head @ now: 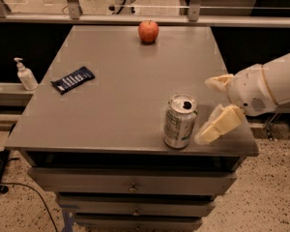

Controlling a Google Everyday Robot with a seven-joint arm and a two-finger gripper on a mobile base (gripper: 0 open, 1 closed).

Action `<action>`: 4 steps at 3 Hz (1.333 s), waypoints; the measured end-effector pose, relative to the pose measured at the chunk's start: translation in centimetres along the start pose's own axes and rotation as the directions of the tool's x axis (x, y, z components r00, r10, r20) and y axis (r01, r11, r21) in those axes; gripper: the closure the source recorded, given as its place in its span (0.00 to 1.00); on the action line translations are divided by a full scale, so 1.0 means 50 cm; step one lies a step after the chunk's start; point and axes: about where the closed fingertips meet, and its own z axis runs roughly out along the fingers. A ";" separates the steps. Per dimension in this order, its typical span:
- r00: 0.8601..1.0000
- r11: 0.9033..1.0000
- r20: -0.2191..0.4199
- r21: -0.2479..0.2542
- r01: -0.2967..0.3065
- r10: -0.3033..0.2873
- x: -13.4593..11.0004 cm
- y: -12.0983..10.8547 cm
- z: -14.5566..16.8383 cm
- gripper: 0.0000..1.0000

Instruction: Pick 7up can

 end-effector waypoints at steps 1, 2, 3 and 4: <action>0.979 0.994 0.192 -0.102 -0.047 0.066 -0.052 0.034 0.067 0.00; 0.943 0.982 0.312 -0.176 -0.063 0.117 -0.097 0.062 0.089 0.00; 0.910 0.978 0.394 -0.204 -0.053 0.132 -0.119 0.091 0.092 0.00; 0.890 0.980 0.438 -0.196 -0.040 0.124 -0.118 0.111 0.088 0.15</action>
Offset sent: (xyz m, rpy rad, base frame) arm -0.0167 0.0988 0.0149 0.5595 0.1064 0.0981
